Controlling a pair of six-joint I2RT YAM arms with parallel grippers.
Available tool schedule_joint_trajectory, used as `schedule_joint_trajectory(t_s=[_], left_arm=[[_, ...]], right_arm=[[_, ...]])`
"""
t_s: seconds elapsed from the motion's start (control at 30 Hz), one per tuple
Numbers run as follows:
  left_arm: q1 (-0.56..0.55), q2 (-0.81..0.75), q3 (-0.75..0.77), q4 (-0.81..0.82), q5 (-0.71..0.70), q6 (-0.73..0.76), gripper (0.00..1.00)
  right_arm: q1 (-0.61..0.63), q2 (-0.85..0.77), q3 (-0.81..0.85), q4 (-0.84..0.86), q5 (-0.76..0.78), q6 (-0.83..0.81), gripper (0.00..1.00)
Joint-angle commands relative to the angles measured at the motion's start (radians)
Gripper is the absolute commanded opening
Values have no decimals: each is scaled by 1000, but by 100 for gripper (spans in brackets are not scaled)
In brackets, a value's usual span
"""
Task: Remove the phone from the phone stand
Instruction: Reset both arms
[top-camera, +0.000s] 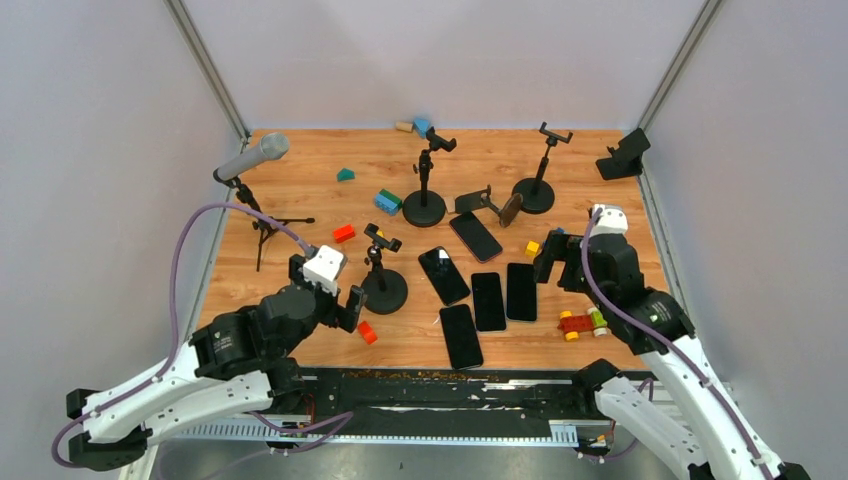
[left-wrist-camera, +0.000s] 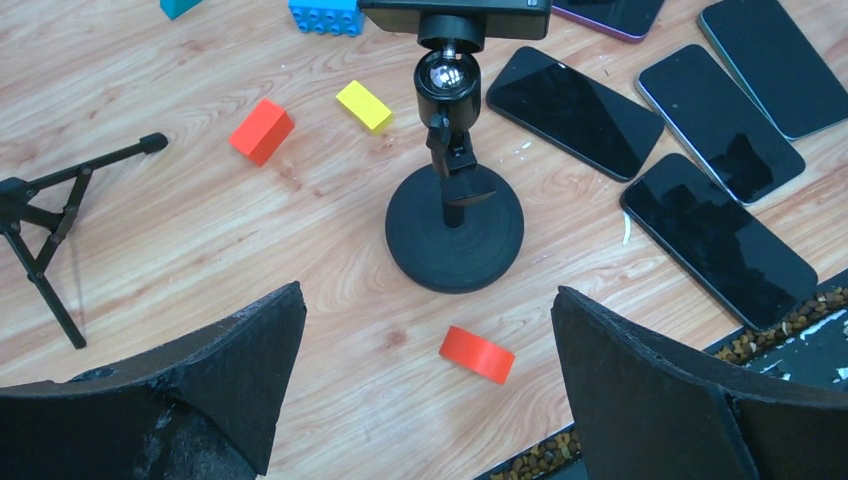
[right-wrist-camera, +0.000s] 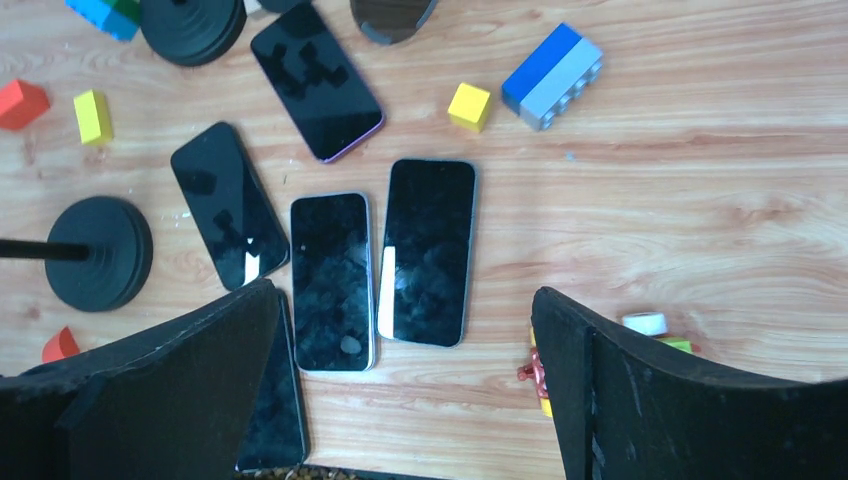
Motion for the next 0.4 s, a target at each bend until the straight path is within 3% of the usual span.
schedule_joint_trajectory(t_s=[0.0,0.37], left_arm=[[-4,-33,27,21,-18,-20,100],[-3,-13,30,15,-3,-19,100]], right_arm=[[3,-81,-17,-16,97,9,100],[3,-226,-82,25,64,1,100]])
